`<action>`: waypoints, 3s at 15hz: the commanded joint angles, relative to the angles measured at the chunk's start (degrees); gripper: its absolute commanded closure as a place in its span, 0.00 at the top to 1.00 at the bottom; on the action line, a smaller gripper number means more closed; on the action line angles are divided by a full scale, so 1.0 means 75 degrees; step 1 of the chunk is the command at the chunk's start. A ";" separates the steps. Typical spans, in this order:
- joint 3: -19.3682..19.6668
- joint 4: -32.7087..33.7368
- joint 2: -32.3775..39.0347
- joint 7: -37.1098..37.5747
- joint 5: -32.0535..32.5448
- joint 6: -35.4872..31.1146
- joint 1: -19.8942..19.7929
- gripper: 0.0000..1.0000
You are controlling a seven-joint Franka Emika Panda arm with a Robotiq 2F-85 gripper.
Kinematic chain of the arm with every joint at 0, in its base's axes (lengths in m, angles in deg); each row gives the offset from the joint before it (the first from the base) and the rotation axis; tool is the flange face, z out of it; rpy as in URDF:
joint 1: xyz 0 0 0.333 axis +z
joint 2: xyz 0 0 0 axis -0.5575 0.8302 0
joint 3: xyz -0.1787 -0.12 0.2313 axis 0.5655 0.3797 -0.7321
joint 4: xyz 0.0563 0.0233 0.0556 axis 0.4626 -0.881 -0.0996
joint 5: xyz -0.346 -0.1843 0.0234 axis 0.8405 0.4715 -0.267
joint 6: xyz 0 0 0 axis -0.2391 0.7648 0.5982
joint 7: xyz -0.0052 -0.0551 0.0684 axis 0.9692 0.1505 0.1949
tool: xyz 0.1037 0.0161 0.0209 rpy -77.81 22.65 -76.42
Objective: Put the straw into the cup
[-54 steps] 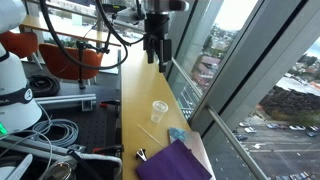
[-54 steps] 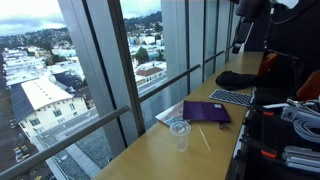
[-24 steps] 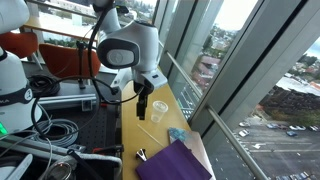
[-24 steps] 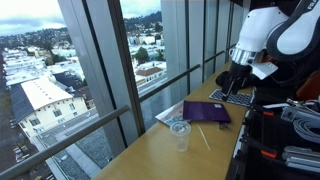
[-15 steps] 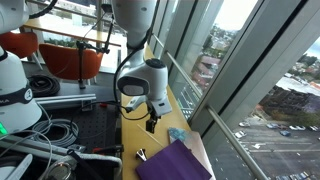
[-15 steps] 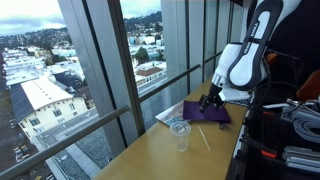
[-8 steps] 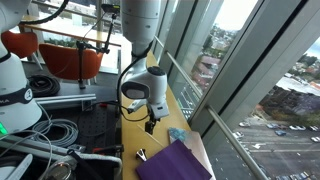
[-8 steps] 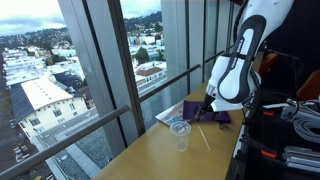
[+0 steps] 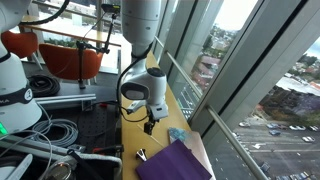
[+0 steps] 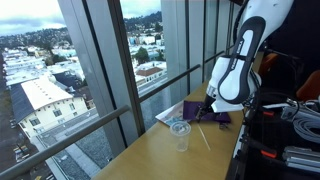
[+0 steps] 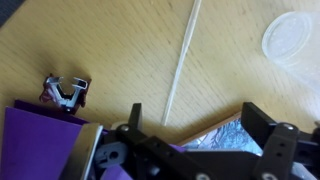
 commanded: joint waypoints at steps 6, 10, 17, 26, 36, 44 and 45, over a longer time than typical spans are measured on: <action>-0.0112 0.0848 0.0777 0.0251 -0.0412 0.0516 0.0039 1.00; -0.0204 0.1416 0.1157 0.0298 -0.0443 0.0744 0.0005 1.00; -0.0062 0.2187 0.1958 0.0575 -0.0663 0.1151 0.0173 1.00; -0.0014 0.2432 0.2121 0.0719 -0.0850 0.1246 0.0309 0.38; 0.0046 0.2473 0.2061 0.0807 -0.0851 0.1222 0.0571 0.02; 0.0373 0.1643 0.1276 0.0987 -0.0857 0.1583 0.1131 0.02; 0.0433 0.1508 0.1143 0.1035 -0.0839 0.1715 0.1248 0.02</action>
